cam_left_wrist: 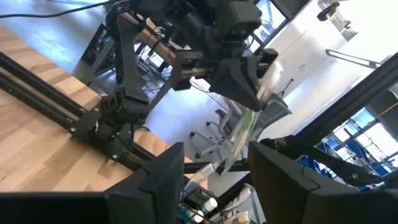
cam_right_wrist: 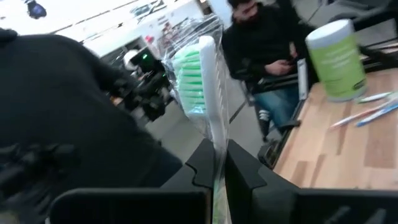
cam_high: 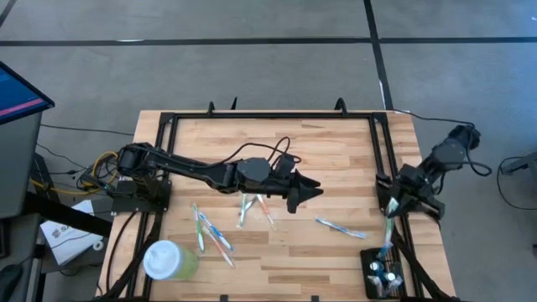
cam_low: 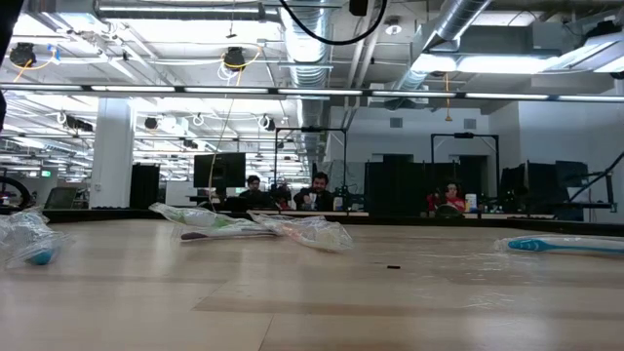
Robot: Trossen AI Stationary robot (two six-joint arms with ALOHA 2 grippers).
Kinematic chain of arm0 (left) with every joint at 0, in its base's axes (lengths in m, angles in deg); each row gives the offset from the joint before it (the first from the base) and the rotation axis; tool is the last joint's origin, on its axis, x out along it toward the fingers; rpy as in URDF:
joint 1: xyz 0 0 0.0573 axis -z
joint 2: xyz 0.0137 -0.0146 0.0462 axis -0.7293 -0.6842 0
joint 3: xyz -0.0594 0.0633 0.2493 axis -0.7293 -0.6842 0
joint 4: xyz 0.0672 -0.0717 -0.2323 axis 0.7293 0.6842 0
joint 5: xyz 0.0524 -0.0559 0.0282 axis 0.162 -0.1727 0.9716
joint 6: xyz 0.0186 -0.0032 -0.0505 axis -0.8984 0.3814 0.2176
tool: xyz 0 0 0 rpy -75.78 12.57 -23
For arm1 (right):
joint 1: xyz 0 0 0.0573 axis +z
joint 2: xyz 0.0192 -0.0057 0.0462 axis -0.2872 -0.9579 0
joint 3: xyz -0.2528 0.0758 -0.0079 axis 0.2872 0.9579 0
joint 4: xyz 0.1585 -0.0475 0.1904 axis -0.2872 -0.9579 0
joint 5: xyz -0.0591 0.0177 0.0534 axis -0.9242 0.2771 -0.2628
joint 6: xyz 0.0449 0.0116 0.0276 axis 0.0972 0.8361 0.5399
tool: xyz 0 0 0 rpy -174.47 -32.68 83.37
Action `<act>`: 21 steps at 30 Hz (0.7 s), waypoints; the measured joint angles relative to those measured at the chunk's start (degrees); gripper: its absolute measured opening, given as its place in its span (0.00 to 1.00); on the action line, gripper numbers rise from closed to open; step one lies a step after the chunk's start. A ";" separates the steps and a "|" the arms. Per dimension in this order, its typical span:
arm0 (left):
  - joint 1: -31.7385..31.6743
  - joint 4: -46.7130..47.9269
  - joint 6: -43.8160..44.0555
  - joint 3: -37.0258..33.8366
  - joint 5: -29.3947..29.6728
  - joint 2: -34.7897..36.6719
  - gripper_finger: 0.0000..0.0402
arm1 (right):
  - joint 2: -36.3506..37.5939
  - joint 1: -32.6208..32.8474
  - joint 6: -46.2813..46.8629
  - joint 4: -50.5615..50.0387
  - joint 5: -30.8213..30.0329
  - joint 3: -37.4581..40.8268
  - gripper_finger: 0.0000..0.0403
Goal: Pick & Place toothbrushing station
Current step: Put the top left green toothbrush into the black organizer
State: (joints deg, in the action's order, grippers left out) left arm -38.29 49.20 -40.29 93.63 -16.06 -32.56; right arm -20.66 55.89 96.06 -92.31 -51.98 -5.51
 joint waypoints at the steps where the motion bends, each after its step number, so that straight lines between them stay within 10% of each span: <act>1: 0.00 0.00 0.00 0.00 0.00 0.00 0.43 | -0.25 0.81 -0.20 0.04 -0.71 0.00 0.02; 21: -1.28 0.02 0.03 0.02 -1.22 -0.04 0.42 | -13.32 14.18 -7.86 11.53 -2.72 0.00 0.02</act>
State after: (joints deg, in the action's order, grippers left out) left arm -39.58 49.22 -40.26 93.66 -17.29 -32.61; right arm -33.98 70.07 88.21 -80.78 -54.70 -5.51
